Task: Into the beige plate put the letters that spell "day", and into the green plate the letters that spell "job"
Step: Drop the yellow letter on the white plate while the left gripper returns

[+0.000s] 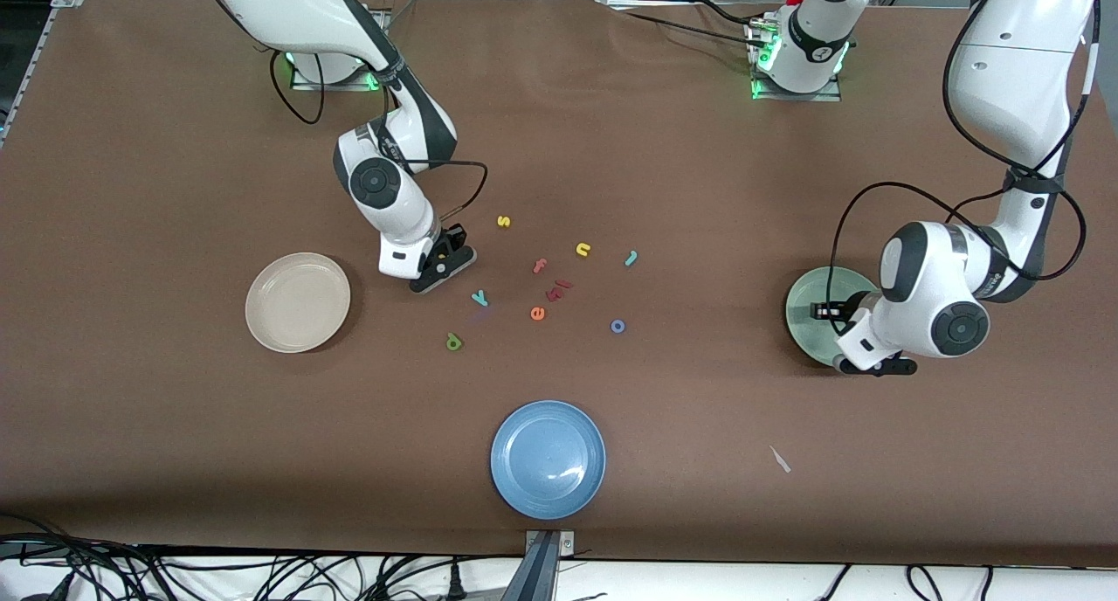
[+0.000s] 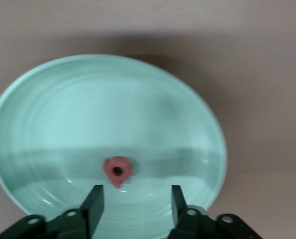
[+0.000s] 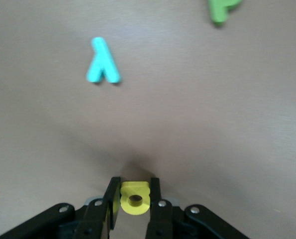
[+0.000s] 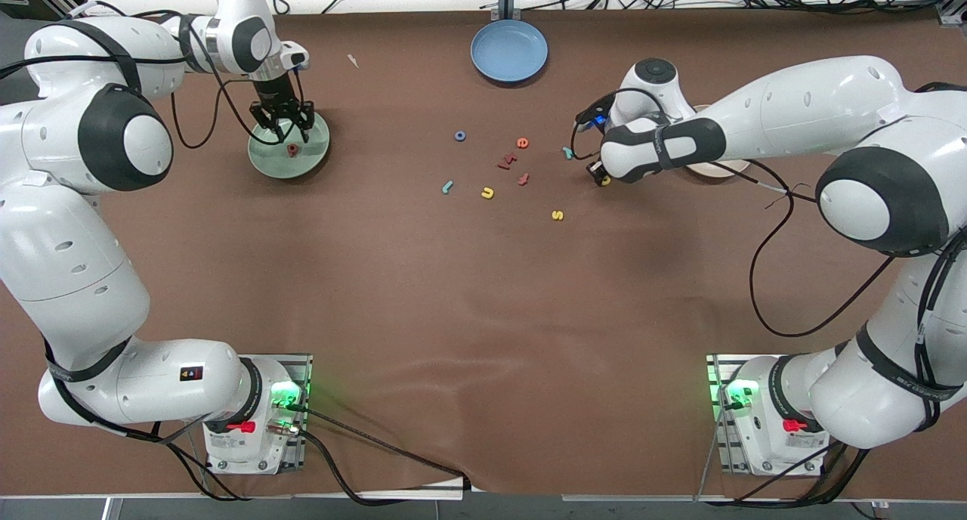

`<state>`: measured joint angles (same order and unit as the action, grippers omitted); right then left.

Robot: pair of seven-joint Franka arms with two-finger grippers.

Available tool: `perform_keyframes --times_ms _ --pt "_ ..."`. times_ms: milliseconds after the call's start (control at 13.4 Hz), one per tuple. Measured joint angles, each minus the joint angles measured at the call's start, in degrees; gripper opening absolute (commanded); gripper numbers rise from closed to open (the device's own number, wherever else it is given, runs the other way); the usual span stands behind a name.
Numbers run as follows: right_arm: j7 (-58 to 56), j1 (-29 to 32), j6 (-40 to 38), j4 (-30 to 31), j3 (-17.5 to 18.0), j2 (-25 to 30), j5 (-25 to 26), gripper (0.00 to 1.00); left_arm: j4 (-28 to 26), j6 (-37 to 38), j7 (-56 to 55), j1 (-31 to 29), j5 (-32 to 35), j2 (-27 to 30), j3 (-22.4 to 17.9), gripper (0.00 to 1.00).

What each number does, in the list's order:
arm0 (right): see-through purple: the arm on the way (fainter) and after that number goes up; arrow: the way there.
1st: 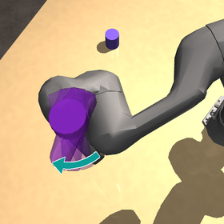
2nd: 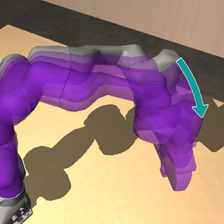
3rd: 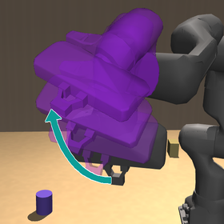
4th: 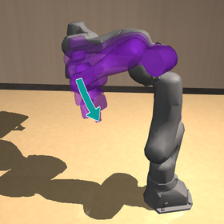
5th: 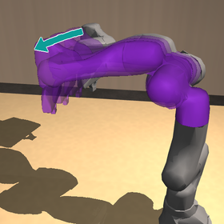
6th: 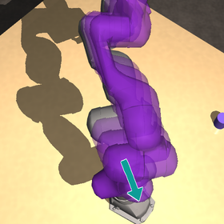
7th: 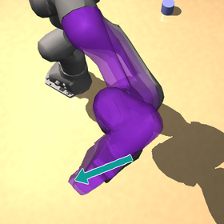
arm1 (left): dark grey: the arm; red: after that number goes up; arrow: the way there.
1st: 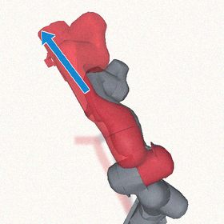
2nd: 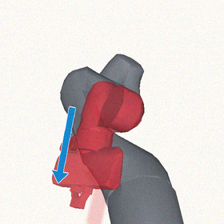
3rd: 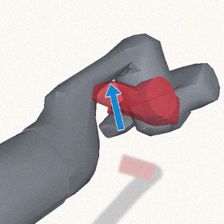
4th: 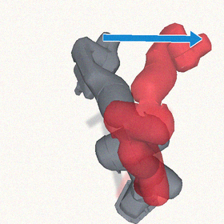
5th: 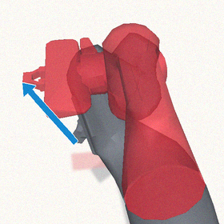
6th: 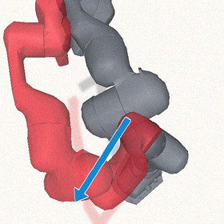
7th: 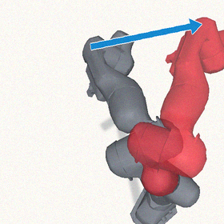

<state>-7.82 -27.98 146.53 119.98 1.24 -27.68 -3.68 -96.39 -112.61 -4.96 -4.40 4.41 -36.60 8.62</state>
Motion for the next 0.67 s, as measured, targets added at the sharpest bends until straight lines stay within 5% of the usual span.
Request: perform_keyframes --times_ms 373,671 --pt "-3.90 0.39 -19.46 -9.22 -8.88 2.53 -0.02 0.16 0.39 1.22 -19.88 2.84 -0.03 1.43 9.15 1.00" --pt "-4.64 5.29 -21.35 -9.89 -11.98 2.01 -0.01 0.17 0.28 -2.36 -36.39 10.52 -0.03 1.05 11.19 1.00"
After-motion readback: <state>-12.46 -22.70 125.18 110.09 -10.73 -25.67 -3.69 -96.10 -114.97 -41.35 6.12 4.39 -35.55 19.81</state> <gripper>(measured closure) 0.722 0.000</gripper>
